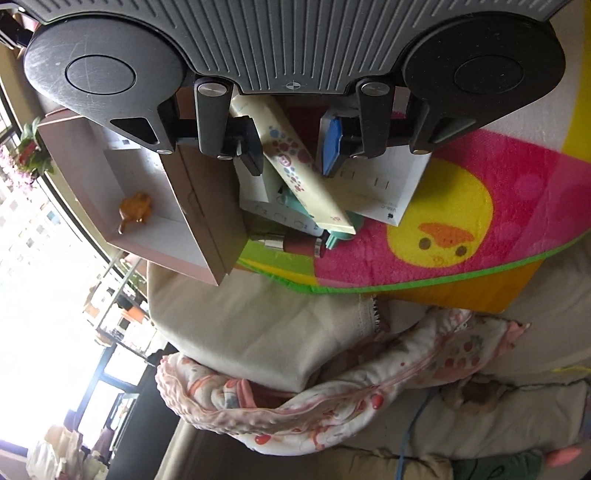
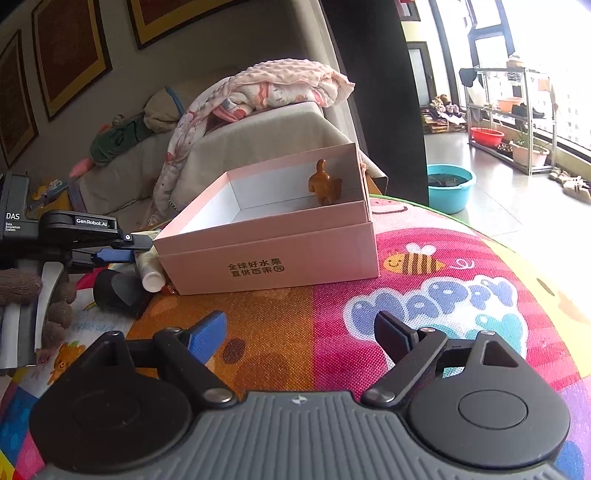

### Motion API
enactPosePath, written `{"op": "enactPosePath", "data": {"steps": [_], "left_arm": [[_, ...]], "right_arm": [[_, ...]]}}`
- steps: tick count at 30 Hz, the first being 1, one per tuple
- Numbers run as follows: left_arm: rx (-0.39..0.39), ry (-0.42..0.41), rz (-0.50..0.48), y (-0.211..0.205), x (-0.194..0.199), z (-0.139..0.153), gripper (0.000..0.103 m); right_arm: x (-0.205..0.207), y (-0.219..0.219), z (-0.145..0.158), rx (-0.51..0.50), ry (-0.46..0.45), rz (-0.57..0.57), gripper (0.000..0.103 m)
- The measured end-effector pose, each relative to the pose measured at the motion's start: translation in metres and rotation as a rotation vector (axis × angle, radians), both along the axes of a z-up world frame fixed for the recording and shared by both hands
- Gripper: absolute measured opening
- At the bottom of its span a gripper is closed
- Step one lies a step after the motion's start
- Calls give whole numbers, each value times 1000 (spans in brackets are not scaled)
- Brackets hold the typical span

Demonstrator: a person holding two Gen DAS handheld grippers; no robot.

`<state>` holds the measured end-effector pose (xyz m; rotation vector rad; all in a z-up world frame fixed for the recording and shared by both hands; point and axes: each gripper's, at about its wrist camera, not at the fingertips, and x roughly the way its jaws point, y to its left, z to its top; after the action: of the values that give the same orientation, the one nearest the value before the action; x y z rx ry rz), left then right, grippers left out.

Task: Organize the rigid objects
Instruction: 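Move the left tool back toward the cluster of items beside the box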

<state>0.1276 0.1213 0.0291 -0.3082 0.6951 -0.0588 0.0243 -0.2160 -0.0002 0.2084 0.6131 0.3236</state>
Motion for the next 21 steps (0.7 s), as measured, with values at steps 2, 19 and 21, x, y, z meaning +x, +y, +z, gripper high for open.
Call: {"op": "enactPosePath", "data": {"steps": [2,19,21], "left_arm": [[0,6,-37,1,-3,2,36],[-156,98,-246,-4,-111,-24,25],[-109,76,-250,-11,-114,-18,25]], "right_arm": [[1,-1,-1,6,5,-4,88],[5,0,-3,6,36,-1,88],[6,0,-3,3,39,-2,88]]}}
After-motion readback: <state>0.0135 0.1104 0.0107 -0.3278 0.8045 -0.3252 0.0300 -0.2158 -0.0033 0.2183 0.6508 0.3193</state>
